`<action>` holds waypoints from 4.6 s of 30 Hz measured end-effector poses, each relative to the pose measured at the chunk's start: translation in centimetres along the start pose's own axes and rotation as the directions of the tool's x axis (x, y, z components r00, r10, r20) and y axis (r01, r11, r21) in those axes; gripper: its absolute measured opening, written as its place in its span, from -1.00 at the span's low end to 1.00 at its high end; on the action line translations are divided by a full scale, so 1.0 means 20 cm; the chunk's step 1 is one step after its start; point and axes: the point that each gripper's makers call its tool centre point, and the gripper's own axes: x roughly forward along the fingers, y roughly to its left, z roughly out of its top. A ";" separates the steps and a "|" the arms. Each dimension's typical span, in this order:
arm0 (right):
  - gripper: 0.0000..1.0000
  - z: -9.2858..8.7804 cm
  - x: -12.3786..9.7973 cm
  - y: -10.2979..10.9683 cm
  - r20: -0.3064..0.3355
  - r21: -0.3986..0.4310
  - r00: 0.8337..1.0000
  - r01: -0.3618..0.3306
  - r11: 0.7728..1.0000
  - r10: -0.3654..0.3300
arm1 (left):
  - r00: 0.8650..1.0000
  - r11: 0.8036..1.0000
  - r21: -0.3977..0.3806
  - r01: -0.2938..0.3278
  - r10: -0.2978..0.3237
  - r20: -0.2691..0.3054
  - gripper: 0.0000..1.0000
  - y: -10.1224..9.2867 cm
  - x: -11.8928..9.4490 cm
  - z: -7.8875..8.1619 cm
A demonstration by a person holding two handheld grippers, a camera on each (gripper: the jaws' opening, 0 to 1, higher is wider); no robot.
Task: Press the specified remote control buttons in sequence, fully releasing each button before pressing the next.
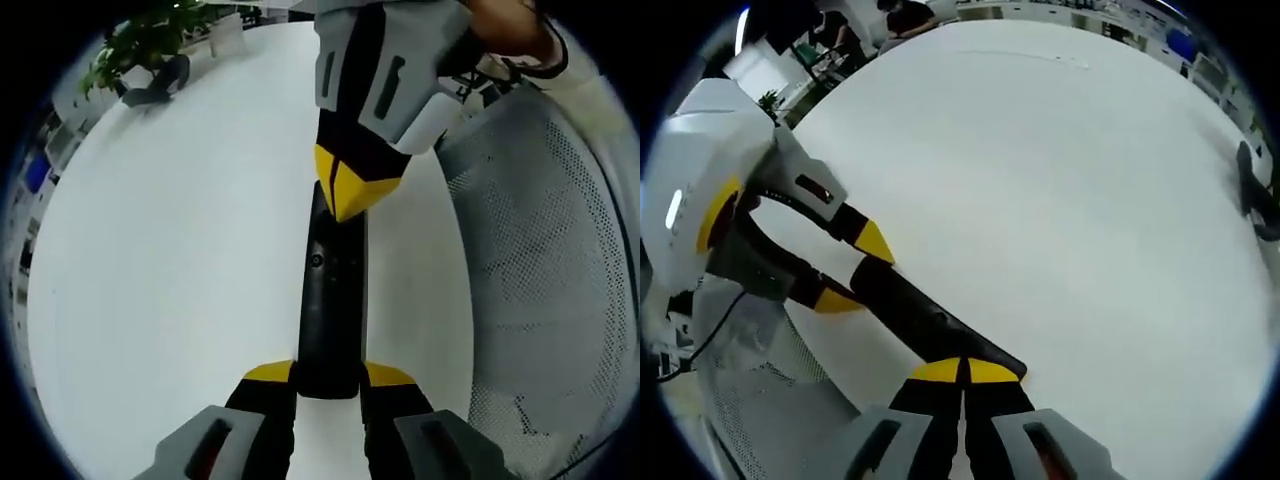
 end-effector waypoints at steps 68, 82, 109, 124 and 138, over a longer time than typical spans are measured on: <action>-1.00 0.09 0.02 0.00 0.110 0.125 0.993 -0.052 0.991 0.038 | 0.999 1.000 0.023 0.009 -0.008 -0.042 -0.55 0.00 0.00 0.00; -1.00 0.06 0.03 0.07 0.081 0.141 0.992 -0.109 0.984 0.098 | 0.999 1.000 0.022 0.009 -0.008 -0.037 -0.55 0.00 0.00 0.00; -1.00 0.06 0.04 0.07 0.058 0.181 0.997 -0.068 0.981 0.058 | 1.000 1.000 0.021 0.011 -0.011 -0.026 -0.55 0.00 0.00 0.00; -1.00 0.06 0.03 0.07 0.078 0.153 0.995 -0.079 0.985 0.067 | 0.999 1.000 0.017 0.001 0.000 -0.044 -0.55 0.00 0.00 0.00; -1.00 0.03 0.00 0.05 0.058 0.172 0.994 -0.102 0.980 0.093 | 0.999 1.000 0.015 0.004 -0.004 -0.047 -0.55 0.00 0.00 0.00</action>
